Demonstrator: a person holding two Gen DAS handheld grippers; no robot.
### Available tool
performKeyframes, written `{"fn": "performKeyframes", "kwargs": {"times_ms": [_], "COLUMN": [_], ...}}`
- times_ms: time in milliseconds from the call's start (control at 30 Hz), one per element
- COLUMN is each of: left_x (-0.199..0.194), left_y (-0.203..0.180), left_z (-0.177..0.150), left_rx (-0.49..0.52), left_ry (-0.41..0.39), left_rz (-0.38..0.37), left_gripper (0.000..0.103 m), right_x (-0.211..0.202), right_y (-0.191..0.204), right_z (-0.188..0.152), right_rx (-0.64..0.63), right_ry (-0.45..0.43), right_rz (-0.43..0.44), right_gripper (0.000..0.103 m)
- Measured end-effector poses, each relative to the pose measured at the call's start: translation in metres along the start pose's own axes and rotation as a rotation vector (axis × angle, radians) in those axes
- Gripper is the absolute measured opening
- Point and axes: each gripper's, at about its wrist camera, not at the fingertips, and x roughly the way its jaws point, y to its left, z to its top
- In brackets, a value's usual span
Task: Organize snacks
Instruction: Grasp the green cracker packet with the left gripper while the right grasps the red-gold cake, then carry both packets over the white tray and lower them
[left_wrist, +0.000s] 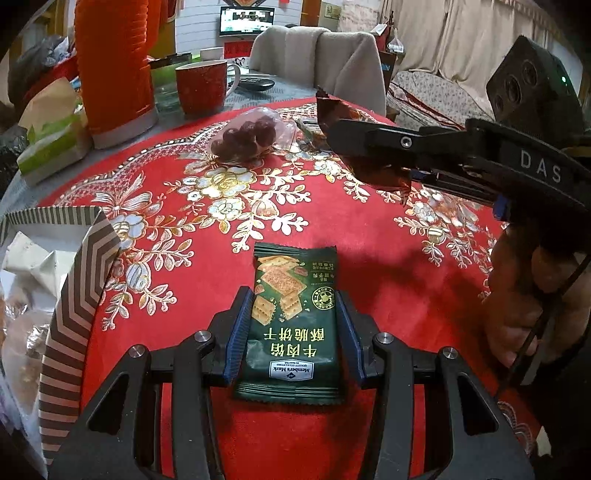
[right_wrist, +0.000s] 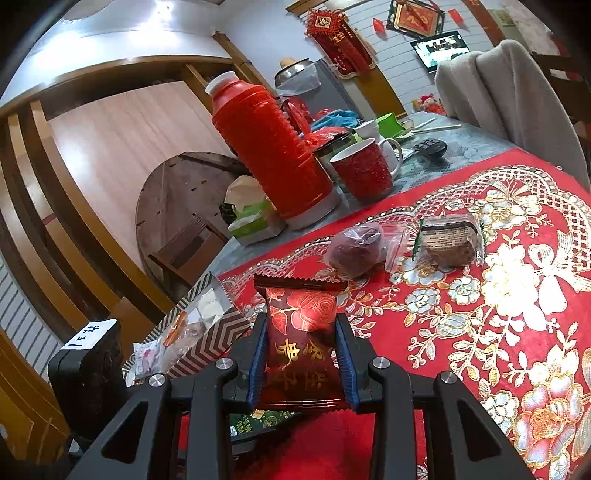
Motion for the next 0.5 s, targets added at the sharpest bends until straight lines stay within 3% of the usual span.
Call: {"fn": "performKeyframes", "kwargs": {"times_ms": [200,300,500], "left_x": [-0.002,-0.023,-0.082], "left_y": [0.007,0.021,0.055], "left_z": [-0.001,0.001,-0.002], "left_rx": [-0.043,-0.115,-0.217], "left_ry": [-0.013,-0.113,-0.342], "left_rz": [0.002,-0.026,-0.010], "left_gripper": [0.044,0.044,0.044], "right_x": [-0.004,-0.008,0.007], "right_y": [-0.001,0.006,0.039], "right_z": [0.000,-0.001,-0.003], "right_rx": [0.000,-0.031,-0.093], "right_ry": [-0.016,-0.036,-0.101], "right_rz": [-0.009,-0.028,-0.026], "right_gripper": [0.033,0.033,0.033]}}
